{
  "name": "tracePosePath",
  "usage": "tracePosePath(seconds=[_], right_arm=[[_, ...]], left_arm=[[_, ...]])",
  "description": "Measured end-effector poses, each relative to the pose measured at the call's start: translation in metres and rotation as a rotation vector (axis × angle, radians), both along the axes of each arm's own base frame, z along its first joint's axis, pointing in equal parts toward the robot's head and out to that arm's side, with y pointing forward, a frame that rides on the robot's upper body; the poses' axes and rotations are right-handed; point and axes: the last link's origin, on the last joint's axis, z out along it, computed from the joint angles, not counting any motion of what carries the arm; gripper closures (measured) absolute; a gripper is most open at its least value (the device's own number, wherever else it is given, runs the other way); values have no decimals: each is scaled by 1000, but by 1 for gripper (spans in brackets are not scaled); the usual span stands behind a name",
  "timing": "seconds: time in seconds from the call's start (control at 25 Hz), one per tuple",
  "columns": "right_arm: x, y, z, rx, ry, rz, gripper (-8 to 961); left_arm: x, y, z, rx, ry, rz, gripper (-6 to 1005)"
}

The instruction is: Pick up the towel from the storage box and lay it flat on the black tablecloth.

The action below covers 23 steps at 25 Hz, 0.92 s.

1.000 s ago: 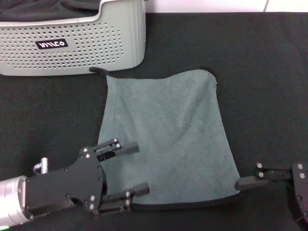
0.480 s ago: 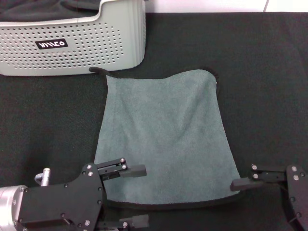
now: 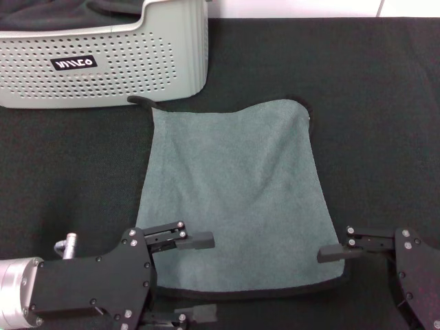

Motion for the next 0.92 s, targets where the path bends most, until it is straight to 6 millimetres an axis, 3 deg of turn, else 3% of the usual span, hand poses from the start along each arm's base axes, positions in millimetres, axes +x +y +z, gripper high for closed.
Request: tracePosePath(seconds=[0.92], right_arm=[[-2,5,-5,23,-8,-15,63]], left_arm=[[0,0,-1,-1,-3,1,197]])
